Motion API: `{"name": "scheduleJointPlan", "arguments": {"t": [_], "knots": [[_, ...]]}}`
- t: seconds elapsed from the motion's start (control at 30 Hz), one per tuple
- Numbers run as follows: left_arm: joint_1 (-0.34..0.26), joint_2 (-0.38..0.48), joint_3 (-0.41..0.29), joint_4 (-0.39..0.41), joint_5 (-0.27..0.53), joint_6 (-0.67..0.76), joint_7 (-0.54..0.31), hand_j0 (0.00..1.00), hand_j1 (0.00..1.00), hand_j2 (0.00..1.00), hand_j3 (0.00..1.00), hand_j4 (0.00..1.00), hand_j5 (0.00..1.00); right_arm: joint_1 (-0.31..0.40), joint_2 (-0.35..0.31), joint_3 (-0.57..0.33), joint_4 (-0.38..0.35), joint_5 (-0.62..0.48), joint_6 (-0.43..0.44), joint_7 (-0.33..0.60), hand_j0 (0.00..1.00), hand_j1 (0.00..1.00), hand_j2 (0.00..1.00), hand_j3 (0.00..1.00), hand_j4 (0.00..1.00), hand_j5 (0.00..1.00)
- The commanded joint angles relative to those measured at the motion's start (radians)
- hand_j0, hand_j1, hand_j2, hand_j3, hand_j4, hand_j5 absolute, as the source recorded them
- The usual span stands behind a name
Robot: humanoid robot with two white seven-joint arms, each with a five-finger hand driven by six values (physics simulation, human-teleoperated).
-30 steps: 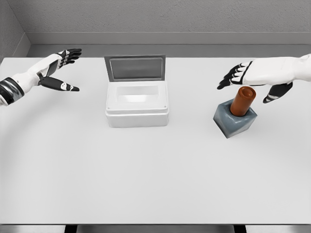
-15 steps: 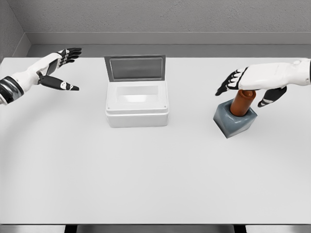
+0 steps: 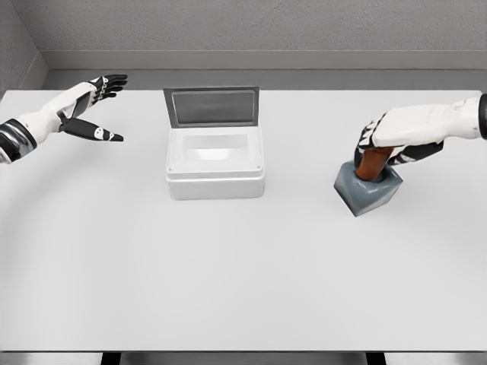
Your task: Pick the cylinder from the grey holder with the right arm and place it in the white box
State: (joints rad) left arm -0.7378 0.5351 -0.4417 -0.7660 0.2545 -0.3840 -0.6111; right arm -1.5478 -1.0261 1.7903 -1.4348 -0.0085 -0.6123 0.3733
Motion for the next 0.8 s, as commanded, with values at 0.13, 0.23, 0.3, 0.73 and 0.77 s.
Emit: {"name": "scheduleJointPlan", "arguments": {"t": [0.13, 0.23, 0.3, 0.73, 0.77], "knots": [[0.0, 0.0, 0.001, -0.001, 0.006, 0.001, 0.0, 1.0, 1.0, 1.0, 1.0, 1.0, 1.0, 0.0, -0.012, -0.009, 0.002, -0.004, 0.001, 0.006, 0.32, 0.32, 0.32, 0.32, 0.32, 0.32], [0.0, 0.0, 0.001, -0.002, 0.006, 0.001, 0.0, 1.0, 1.0, 1.0, 1.0, 1.0, 1.0, -0.002, -0.015, -0.019, 0.002, -0.004, 0.001, 0.024, 0.32, 0.32, 0.32, 0.32, 0.32, 0.32], [0.0, 0.002, 0.003, -0.004, 0.008, 0.001, 0.0, 1.0, 1.0, 1.0, 1.0, 1.0, 1.0, -0.003, -0.025, -0.022, 0.001, -0.004, 0.001, 0.042, 0.32, 0.32, 0.32, 0.32, 0.32, 0.32], [0.0, 0.002, 0.001, -0.01, 0.016, 0.001, 0.0, 1.0, 1.0, 1.0, 1.0, 1.0, 1.0, -0.074, -0.014, -0.051, -0.006, -0.007, 0.001, 0.045, 0.32, 0.32, 0.32, 0.32, 0.32, 0.32], [0.0, 0.003, 0.0, -0.01, 0.016, 0.001, 0.0, 1.0, 1.0, 1.0, 1.0, 1.0, 1.0, -0.078, -0.011, -0.051, -0.007, -0.007, 0.001, 0.047, 0.32, 0.32, 0.32, 0.32, 0.32, 0.32]]}}
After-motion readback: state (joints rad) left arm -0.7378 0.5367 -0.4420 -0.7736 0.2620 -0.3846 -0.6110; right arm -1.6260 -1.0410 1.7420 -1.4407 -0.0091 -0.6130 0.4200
